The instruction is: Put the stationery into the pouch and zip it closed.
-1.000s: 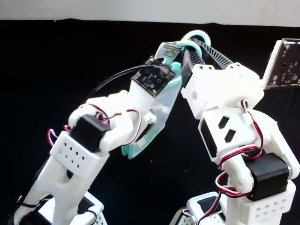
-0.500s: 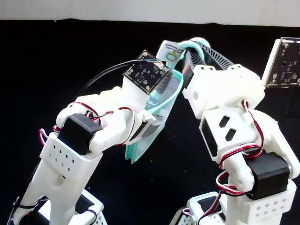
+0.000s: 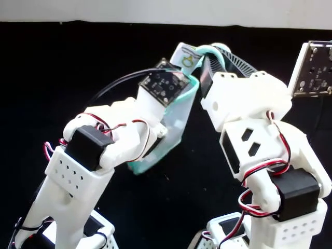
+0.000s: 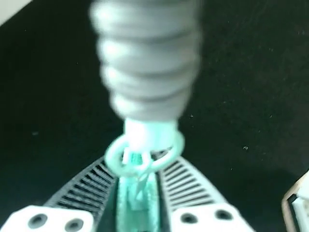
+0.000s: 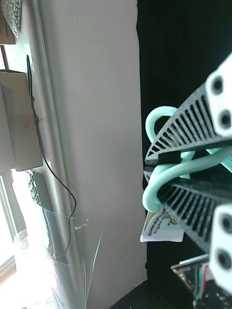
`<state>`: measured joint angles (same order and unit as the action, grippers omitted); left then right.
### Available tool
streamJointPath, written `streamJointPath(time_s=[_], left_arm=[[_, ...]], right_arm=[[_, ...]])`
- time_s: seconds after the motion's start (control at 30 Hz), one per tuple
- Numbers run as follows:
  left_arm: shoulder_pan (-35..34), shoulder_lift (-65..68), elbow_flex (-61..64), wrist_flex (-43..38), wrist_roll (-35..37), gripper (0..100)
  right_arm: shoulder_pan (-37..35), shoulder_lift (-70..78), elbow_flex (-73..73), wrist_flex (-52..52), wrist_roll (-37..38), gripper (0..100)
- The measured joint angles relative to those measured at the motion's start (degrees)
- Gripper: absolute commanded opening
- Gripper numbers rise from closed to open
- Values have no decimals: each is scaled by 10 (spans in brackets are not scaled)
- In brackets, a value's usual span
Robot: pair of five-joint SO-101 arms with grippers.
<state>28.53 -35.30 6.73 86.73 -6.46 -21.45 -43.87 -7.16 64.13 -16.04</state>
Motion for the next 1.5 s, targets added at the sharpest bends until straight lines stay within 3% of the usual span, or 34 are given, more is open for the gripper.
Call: streamJointPath(time_s=[0.43,0.93,1.5], left_arm=[[-31,-18,-11,55,-32,7],[-47,-52,-11,92,-35,7],[-46,-51,-20,107,-85,7]], right_arm=[[87,-2,135,-74,106,7],[190,4,139,-261,198,7],[288,95,285,-532,318,7]])
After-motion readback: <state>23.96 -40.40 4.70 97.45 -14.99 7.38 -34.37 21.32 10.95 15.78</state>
